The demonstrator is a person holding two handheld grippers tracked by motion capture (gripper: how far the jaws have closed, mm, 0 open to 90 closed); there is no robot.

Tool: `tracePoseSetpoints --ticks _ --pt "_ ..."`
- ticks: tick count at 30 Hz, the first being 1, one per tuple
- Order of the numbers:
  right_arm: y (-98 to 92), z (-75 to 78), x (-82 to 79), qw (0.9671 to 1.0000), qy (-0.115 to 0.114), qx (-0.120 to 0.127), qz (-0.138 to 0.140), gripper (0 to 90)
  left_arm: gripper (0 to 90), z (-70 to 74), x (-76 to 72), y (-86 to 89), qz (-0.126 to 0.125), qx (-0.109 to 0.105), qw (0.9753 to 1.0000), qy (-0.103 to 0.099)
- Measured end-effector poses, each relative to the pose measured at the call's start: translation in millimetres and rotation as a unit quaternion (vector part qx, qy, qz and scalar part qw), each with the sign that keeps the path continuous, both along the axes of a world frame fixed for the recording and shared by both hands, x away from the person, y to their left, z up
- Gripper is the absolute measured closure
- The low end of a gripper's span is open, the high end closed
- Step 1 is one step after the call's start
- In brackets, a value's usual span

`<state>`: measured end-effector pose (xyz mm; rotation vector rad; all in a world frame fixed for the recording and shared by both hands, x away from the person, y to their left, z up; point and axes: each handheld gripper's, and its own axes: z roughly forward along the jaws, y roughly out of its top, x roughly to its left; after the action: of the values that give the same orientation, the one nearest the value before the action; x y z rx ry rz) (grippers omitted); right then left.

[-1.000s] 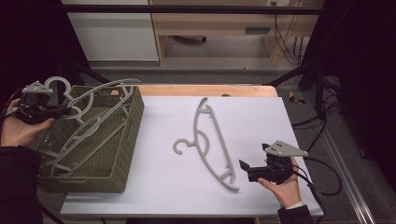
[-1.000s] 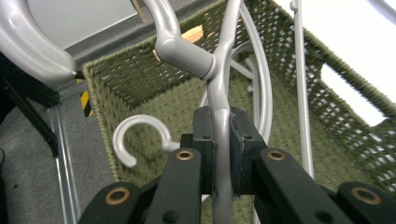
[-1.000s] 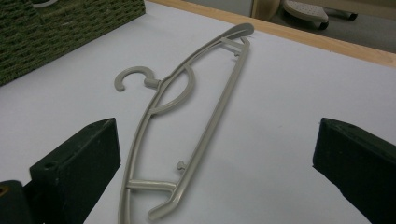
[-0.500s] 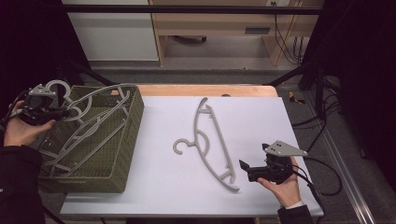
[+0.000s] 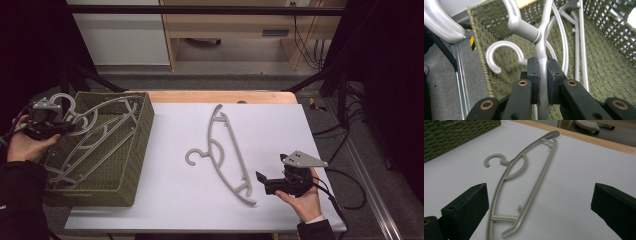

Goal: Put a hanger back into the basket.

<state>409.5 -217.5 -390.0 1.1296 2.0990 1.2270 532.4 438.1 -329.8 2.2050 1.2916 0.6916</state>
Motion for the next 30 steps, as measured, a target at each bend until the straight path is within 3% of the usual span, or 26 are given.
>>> tracePoseSetpoints --ticks 8,10,13,18,22,24,30 --pt "-0.6 0.8 -0.6 1.0000 0.000 0.001 -0.001 2.1 81.9 -31.3 5.9 -7.4 0.006 -0.014 0.9994 0.029" --pt "-0.8 1.0 -0.7 1.0000 -0.001 0.001 -0.001 2.1 81.1 -37.1 6.9 -10.0 0.005 -0.018 0.9987 0.047" --pt "-1.3 1.5 -0.9 1.0000 -0.004 0.002 0.001 2.0 78.7 -39.8 5.4 -10.8 0.010 -0.018 0.9985 0.051" --pt "-2.0 3.0 -1.9 1.0000 -0.005 0.006 0.001 2.2 64.3 -21.5 -8.2 -10.6 0.011 -0.036 0.9992 0.010" --pt "-0.9 3.5 -1.5 1.0000 -0.007 0.003 0.004 2.6 52.9 -7.2 -21.9 -21.1 -0.002 -0.064 0.9976 -0.028" --pt "0.7 4.1 -1.7 1.0000 -0.007 0.003 0.005 3.0 45.8 -1.9 -29.4 -30.0 -0.016 -0.079 0.9956 -0.048" --pt "8.8 6.4 0.3 0.9999 -0.004 0.002 0.013 3.8 30.8 7.7 -47.4 -64.4 -0.054 -0.117 0.9884 -0.080"
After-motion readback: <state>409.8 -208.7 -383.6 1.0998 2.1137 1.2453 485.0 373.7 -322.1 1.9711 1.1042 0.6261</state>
